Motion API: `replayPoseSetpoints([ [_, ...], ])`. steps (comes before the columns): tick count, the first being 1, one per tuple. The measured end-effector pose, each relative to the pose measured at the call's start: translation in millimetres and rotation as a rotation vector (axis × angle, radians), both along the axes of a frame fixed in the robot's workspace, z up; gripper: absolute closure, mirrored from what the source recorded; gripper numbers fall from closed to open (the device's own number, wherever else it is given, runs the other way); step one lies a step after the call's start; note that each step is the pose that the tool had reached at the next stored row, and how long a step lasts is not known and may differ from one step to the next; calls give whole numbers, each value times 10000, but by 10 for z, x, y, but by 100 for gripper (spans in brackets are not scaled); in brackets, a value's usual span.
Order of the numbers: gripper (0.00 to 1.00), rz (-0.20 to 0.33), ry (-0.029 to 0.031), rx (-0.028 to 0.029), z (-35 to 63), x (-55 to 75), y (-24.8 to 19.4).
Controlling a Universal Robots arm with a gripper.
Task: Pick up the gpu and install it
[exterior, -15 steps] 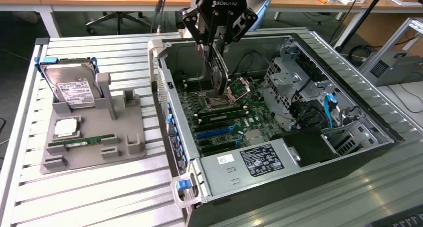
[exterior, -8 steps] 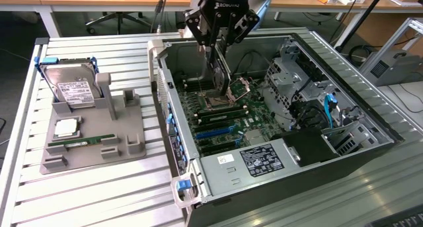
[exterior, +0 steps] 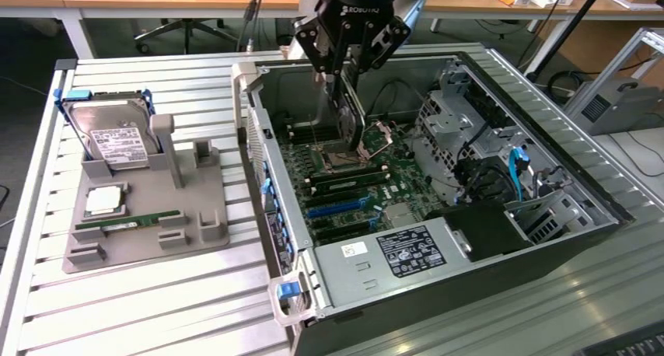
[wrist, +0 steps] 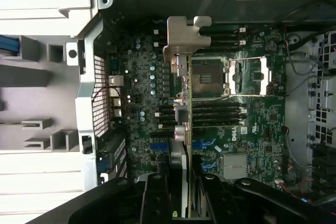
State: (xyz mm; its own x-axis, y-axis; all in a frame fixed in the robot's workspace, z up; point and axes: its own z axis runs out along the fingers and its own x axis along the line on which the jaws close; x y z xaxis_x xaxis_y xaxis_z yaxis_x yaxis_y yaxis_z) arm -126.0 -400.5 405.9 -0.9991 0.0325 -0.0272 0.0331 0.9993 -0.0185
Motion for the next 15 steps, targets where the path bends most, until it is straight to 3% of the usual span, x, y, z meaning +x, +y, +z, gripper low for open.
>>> replayPoseSetpoints([
  [13,73,0,0,-23,-24,64,-8],
  [15,73,0,0,-47,-44,126,-11],
])
